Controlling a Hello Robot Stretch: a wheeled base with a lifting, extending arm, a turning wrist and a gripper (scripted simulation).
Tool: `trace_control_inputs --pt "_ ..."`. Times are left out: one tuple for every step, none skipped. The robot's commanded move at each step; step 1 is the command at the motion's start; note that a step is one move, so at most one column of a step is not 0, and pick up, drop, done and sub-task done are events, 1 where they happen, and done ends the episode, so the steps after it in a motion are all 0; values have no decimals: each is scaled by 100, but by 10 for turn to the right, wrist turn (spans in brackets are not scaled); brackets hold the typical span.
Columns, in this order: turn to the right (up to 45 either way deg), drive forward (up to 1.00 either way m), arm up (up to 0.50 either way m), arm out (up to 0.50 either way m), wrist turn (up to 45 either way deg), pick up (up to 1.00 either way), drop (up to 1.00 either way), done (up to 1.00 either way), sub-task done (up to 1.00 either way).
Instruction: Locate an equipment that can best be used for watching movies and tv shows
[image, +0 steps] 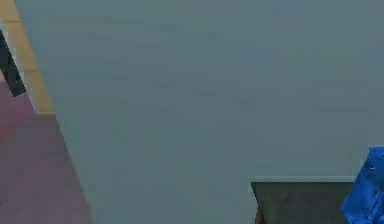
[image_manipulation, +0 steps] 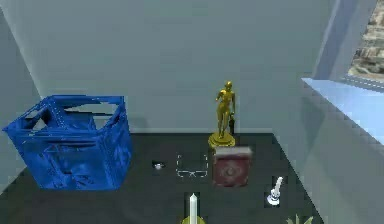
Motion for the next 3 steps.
trace_control_inputs --pt "-450 0 0 0 0 0 0 0 0" --pt "-30 0 0 0 0 0 0 0 0" --pt "0 100 0 0 0 0 0 0 0"
